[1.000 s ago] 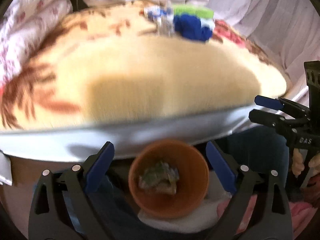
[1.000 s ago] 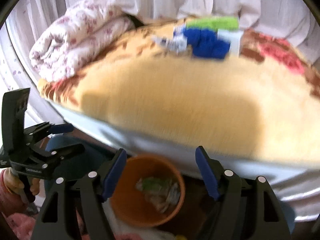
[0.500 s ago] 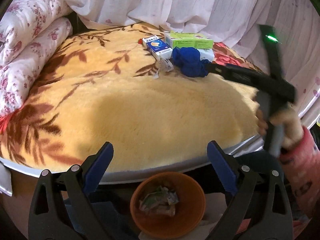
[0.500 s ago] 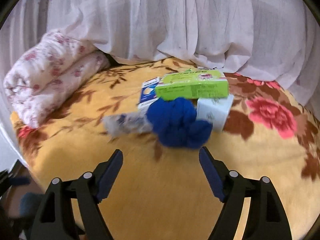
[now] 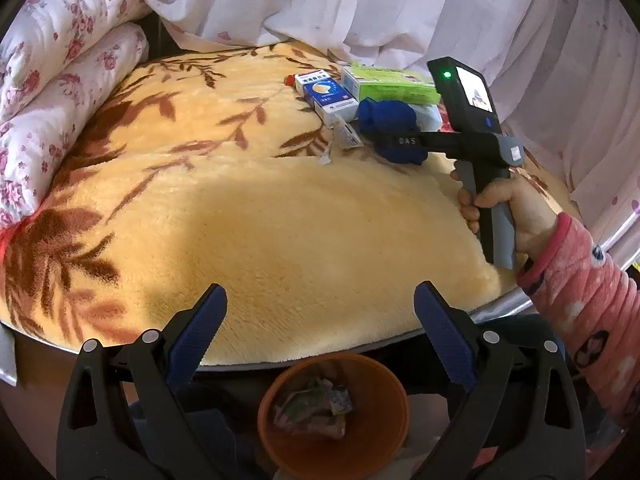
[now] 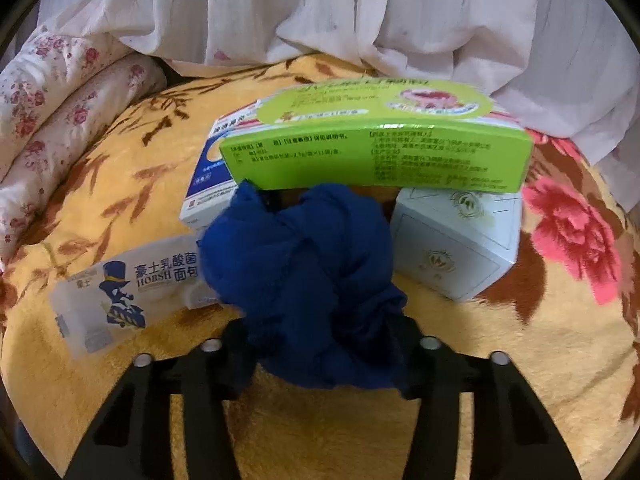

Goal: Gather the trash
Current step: 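Grasp the blue cloth with the right tool while the left tool grasps the white packet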

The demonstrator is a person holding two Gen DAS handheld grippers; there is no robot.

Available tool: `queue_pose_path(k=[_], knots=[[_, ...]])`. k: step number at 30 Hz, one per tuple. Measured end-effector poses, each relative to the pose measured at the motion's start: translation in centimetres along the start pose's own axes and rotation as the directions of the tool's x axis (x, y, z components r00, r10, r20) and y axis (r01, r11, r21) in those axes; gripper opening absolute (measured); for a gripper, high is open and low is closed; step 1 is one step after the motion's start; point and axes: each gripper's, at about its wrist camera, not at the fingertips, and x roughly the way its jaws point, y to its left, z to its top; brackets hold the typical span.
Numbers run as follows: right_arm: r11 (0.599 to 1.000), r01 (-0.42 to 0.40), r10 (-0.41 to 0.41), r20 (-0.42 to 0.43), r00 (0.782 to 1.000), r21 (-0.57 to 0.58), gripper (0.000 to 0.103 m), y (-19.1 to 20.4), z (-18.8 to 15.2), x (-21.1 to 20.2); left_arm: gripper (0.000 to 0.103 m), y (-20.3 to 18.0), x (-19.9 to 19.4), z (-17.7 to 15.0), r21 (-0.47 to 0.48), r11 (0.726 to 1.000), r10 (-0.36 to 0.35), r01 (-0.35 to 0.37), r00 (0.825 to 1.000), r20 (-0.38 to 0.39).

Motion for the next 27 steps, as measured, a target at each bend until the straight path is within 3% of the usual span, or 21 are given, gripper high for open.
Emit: queue_pose_path(k=[3, 10, 17, 23, 27], knots=[[1.000, 0.008, -0.008, 0.031, 0.999, 0.013, 0.040, 0.0, -0.7, -1.4, 0.092, 0.0, -0.2, 0.1, 0.004, 1.000, 0.004, -0.004, 1.000, 0.004], [0.995, -0.064, 0.056, 0.110, 0.992, 0.071, 0.039, -1.2, -3.4, -6.6, 0.092, -0.1, -0.8, 0.3, -0.004, 1.000, 0.010, -0.010, 1.000, 0.016], [0.994, -0.102, 0.091, 0.218, 0.972, 0.037, 0.039, -1.4, -7.0, -13.8, 0.092, -0.3, 0.7, 1.6, -0.021, 1.000, 0.006, -0.005, 0.999, 0.038], [0.991, -0.130, 0.118, 0.284, 0.952, 0.023, 0.039, -1.5, -9.2, -18.9, 0.092, -0.7, 3.5, 5.2, -0.017, 0.999, -0.030, 0.032, 0.995, 0.091], [0.989, -0.148, 0.135, 0.307, 0.942, 0.021, 0.039, -1.7, -10.3, -20.9, 0.092, -1.0, 7.0, 8.8, -0.023, 0.995, -0.096, 0.099, 0.990, 0.104]])
